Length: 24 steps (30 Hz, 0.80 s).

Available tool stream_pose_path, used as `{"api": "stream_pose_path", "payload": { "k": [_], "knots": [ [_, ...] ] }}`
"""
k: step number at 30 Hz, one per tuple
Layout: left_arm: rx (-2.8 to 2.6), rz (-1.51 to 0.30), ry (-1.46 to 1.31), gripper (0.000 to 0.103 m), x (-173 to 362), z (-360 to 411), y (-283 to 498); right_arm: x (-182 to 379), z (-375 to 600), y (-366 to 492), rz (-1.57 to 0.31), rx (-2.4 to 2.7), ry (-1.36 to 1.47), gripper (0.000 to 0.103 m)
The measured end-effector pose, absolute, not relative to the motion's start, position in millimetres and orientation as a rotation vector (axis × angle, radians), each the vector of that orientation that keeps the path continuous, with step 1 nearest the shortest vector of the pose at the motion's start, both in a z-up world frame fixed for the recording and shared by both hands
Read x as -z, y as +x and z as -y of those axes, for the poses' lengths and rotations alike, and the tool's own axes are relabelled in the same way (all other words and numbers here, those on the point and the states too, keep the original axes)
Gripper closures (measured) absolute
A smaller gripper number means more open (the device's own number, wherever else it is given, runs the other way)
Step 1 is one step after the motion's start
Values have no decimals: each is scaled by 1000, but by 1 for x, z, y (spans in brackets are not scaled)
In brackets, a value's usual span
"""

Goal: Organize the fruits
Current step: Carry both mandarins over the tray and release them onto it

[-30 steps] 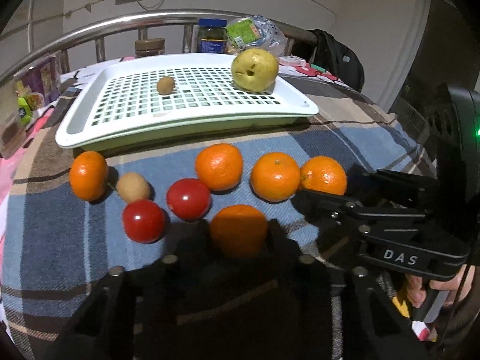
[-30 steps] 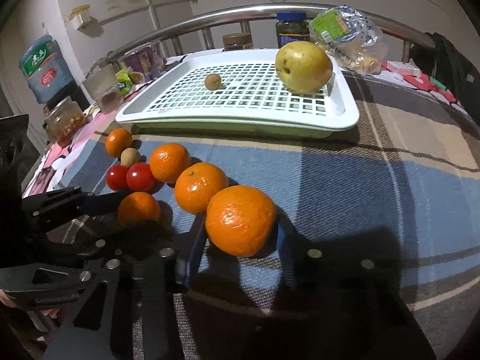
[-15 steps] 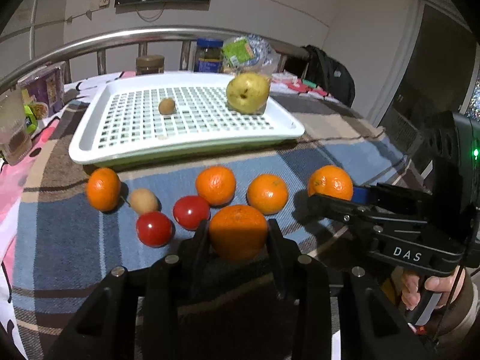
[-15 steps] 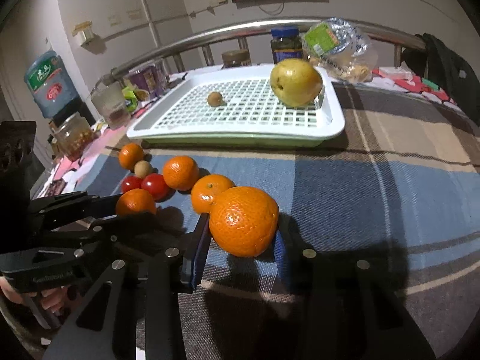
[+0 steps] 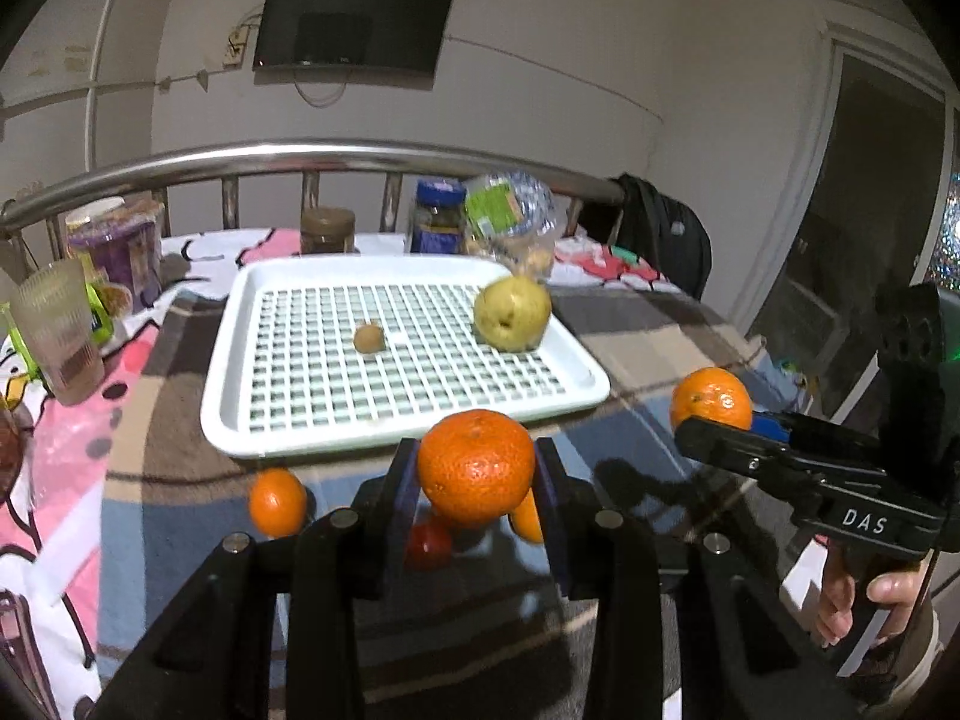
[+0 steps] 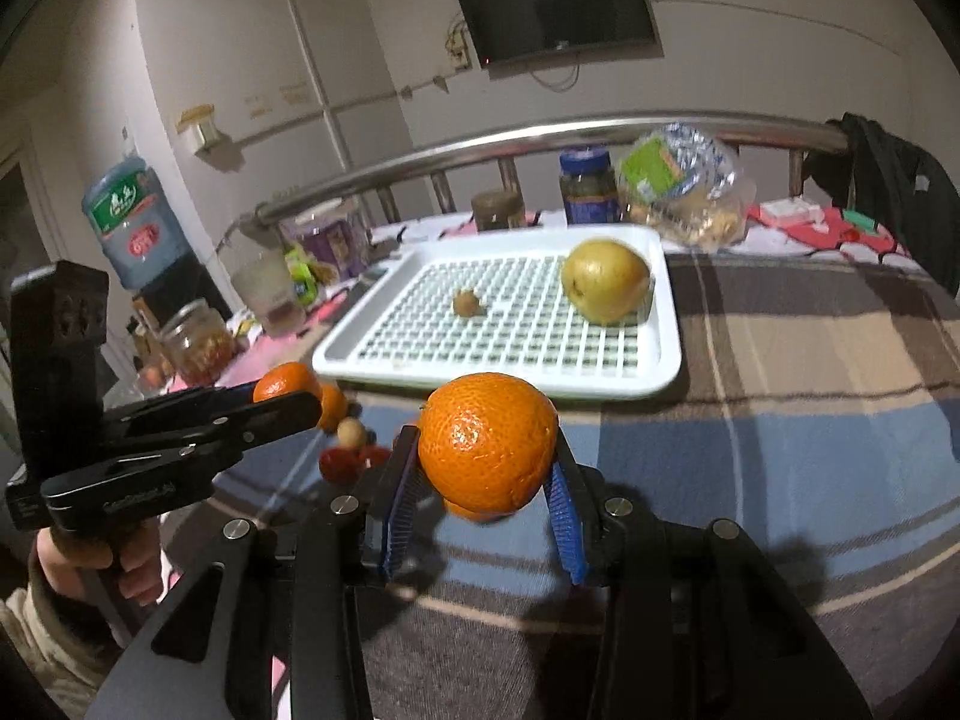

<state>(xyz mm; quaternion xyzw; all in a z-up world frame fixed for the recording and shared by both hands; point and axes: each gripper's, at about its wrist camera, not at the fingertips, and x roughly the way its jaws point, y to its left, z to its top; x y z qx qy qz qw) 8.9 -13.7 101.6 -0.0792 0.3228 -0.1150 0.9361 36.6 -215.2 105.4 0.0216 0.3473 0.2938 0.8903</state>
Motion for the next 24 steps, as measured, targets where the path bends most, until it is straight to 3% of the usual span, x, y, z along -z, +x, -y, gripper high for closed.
{"api": "stream_pose_path", "payload": {
  "k": [14,24],
  "knots": [
    [199,-612,-162,63,-124,2,50,-130,207,74,-680,-605,82,65],
    [84,-671,-229,63,-101,-31,101,-116,195,128,-740,-585,154,65]
  ]
}}
